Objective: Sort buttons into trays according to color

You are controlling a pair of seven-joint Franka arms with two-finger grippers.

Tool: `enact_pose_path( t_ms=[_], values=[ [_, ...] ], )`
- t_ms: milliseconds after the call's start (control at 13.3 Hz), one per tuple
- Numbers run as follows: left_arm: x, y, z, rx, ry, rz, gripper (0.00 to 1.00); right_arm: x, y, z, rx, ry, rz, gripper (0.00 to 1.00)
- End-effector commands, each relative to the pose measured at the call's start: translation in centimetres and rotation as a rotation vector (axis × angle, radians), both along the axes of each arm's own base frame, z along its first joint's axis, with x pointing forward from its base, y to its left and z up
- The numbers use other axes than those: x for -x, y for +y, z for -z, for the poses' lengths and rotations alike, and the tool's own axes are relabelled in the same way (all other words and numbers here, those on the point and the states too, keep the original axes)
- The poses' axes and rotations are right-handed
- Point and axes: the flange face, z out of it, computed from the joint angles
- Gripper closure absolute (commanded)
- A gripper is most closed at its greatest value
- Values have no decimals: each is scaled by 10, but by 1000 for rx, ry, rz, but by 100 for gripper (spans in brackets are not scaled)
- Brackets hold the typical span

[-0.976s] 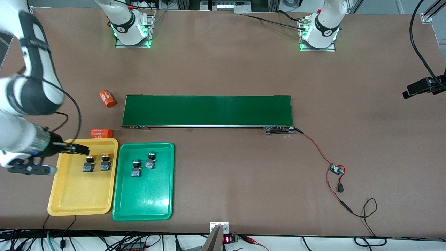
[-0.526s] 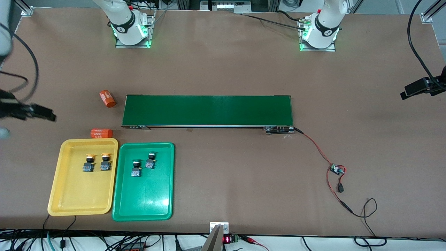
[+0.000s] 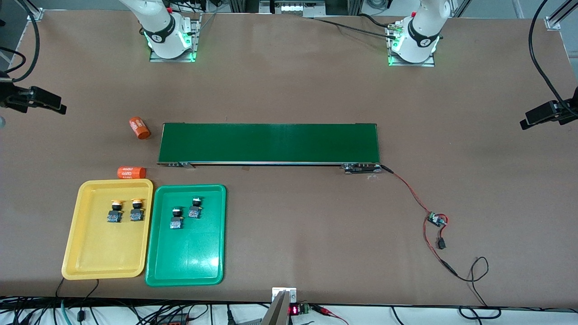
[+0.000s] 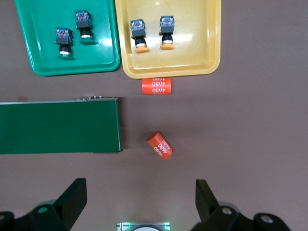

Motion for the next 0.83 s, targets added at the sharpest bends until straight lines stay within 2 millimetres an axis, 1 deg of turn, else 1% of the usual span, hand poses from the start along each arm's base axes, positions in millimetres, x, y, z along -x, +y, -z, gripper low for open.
enact_pose_path(
  t_ms=[0, 376, 526, 751],
  values=[
    [1, -5, -6, -15, -13, 18, 0, 12, 1, 3, 5, 49, 0, 0],
    [-1, -6, -7, -16, -25, 19, 0, 11, 9, 2, 6, 62, -12, 0],
    [-2, -15, -7, -16, -27, 37, 0, 11, 7, 3, 5, 63, -9, 0],
    [-3, -16, -7, -18, -36, 40, 0, 10, 5, 4, 6, 60, -6, 0]
  ],
)
